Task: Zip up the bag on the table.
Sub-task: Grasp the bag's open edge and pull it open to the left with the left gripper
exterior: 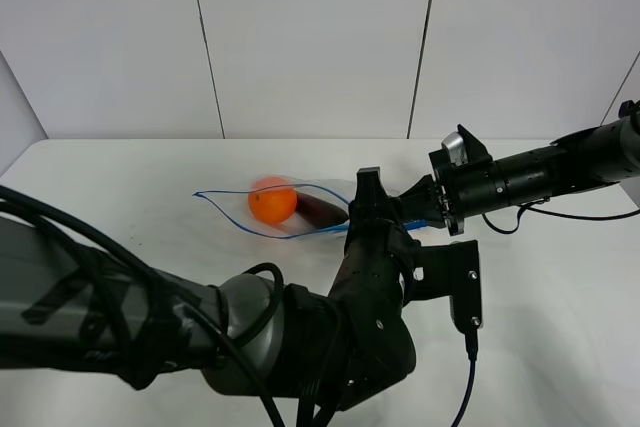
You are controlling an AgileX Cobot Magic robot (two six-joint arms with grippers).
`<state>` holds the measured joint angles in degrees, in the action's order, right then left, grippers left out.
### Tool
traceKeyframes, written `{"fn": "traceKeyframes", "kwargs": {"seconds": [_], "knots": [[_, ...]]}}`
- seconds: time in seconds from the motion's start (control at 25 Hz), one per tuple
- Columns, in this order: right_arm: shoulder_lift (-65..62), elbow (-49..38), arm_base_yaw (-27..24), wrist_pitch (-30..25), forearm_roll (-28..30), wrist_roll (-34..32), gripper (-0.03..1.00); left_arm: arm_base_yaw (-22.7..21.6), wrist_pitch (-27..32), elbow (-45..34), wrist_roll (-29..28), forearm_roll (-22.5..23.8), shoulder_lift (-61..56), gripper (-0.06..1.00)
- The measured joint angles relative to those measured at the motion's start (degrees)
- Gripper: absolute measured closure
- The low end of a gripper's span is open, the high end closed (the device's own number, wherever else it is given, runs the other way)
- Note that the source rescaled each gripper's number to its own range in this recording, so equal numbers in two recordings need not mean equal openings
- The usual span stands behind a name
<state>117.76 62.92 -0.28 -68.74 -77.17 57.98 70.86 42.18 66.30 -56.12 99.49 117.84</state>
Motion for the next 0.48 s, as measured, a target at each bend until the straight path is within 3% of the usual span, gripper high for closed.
{"fn": "traceKeyframes", "kwargs": {"seconds": [0.48], "knots": [[0.00, 0.00, 0.00, -0.06, -0.05, 0.00, 0.97, 0.00, -0.39, 0.00, 1.05, 0.00, 0.68, 0.59]]}}
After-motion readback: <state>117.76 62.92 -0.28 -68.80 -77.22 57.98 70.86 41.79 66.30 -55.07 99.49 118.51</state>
